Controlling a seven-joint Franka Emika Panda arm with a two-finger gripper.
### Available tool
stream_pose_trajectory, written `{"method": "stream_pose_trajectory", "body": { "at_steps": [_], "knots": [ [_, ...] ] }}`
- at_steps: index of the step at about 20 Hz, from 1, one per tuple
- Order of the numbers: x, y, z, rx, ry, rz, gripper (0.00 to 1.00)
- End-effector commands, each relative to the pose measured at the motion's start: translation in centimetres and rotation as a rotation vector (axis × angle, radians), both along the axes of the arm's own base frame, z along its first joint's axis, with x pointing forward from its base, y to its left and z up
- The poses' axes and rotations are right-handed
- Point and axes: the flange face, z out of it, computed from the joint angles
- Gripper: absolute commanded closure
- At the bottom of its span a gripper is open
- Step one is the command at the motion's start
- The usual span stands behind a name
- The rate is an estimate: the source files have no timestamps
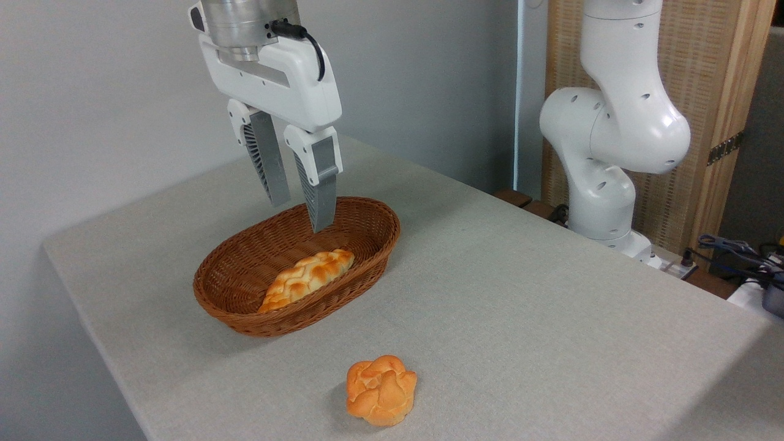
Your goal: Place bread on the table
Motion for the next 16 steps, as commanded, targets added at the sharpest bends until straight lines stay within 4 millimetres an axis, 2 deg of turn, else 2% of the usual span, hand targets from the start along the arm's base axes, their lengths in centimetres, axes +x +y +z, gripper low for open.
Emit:
{"method": "stream_pose_trajectory", "body": {
  "at_steps": [1,16],
  "knots": [
    [-0.40,0.23,0.31,0.003,0.004,0.001,0.00],
    [-0.72,-0.42,-0.29,0.000,0.009,-0.011,0.00]
  ]
}}
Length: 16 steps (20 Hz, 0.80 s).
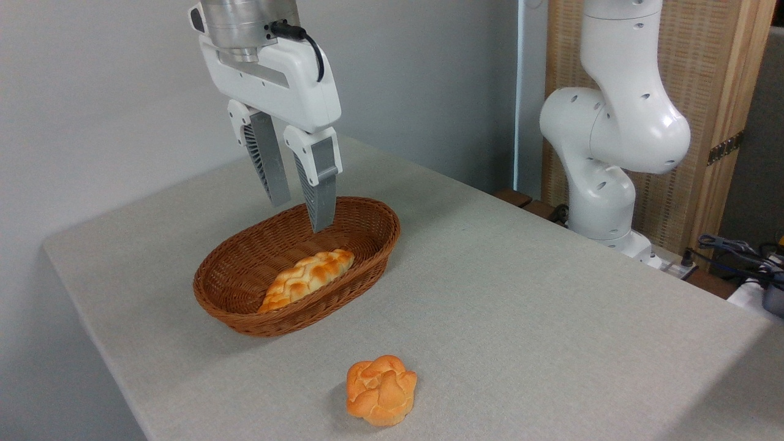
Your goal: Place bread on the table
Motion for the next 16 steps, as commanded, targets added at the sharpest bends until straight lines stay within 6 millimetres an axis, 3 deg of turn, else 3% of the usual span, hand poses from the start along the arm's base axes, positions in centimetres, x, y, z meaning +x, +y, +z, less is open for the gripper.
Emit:
{"method": "stream_pose_trajectory", "body": {
  "at_steps": [1,5,9,16],
  "knots": [
    [-0.6,-0.5,-0.3,-0.010,0.004,-0.010,0.00],
    [-2.1,-2.9,-1.9,-0.031,-0.041,-0.041,0.00],
    [-3.2,-7.1,-4.9,-0.057,-0.046,-0.088,0.00],
    [-4.0,-8.9,-11.0,-0.077,-0.080,-0.103,0.00]
  ]
}}
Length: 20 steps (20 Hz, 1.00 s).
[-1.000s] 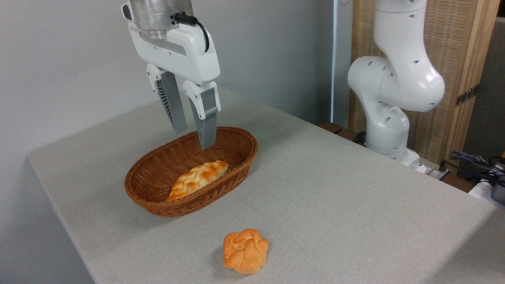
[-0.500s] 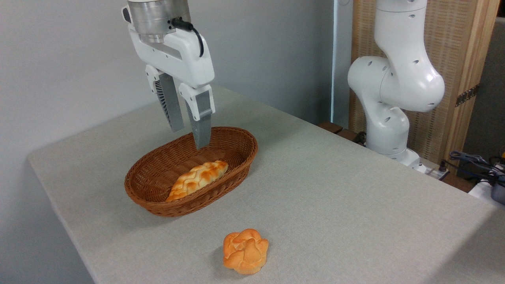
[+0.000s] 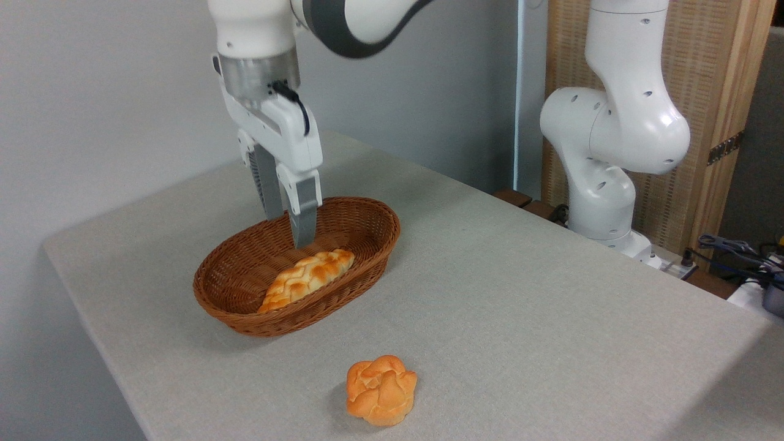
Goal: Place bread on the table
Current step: 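Lower the open gripper into the basket around the braided roll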
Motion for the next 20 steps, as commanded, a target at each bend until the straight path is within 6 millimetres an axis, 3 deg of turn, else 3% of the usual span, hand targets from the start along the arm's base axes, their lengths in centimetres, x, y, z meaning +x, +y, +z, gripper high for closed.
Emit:
{"method": "stream_pose_trajectory", "body": {
  "at_steps": [1,6,9,20],
  "knots": [
    [-1.0,-0.3,-2.9,-0.013,-0.025,0.009,0.00],
    [-0.9,-1.2,-6.5,-0.009,-0.002,-0.015,0.00],
    [-1.0,-1.7,-7.7,-0.006,0.008,-0.026,0.00],
    [-1.0,-2.3,-9.1,0.004,0.017,-0.047,0.00]
  ]
}}
